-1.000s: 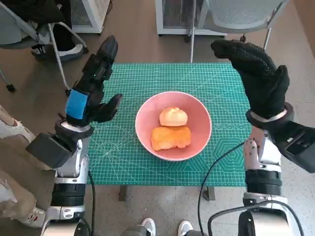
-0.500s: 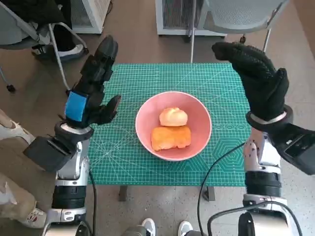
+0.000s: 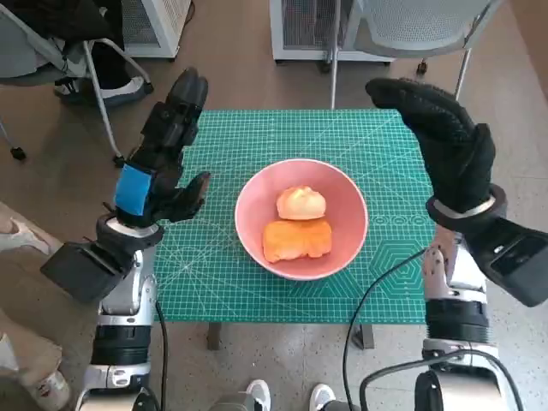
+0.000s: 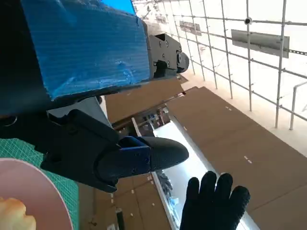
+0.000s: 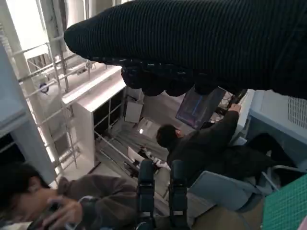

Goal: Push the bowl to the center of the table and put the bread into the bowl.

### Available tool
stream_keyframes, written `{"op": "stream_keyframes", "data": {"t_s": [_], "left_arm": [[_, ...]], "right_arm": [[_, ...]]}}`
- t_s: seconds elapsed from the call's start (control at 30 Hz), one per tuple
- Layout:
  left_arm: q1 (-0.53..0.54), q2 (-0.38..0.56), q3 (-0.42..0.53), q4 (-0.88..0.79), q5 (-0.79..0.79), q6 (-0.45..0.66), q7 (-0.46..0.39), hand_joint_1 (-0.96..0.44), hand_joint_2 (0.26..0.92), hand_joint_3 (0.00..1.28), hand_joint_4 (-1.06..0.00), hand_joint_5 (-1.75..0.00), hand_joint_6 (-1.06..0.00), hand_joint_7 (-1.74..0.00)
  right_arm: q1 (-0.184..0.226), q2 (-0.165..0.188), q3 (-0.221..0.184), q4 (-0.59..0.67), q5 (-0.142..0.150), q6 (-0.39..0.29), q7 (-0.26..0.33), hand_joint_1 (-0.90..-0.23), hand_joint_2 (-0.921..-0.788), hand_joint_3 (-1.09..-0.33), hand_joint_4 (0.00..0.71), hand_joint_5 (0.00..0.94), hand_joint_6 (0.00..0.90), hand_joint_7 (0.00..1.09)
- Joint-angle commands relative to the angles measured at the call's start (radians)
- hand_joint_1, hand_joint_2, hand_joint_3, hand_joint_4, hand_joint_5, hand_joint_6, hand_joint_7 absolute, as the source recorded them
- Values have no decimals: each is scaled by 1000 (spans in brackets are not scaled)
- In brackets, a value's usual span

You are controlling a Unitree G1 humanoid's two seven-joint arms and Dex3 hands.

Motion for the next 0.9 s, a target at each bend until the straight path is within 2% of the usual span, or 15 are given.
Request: {"op": "stream_keyframes", "data": {"t_s": [0.03,0.13,0.3,0.63,0.9], "left_arm": [[4,-5,9,15,-17,-21,-11,-716,921,563,-53,-1,-95,-124],[2,-6,12,26,-27,-32,-24,-717,921,563,-52,-1,-92,-128],[7,-13,17,61,-53,-78,-59,-716,921,562,-61,-5,-101,-143],[3,-16,19,94,-66,-113,-82,-709,921,560,-70,-7,-100,-164],[2,-25,18,111,-74,-131,-91,-707,921,559,-79,-11,-99,-177]], "right_arm": [[17,4,6,25,-11,-10,-7,-637,-921,-728,102,0,-1,459],[14,2,9,37,-21,-29,-12,-638,-921,-737,97,0,-1,456],[6,8,17,90,-58,-93,-32,-640,-921,-773,91,3,-1,426],[-2,5,30,123,-72,-134,-55,-642,-921,-804,83,0,-1,418],[-7,1,35,130,-75,-141,-66,-644,-921,-813,79,0,-1,421]]}}
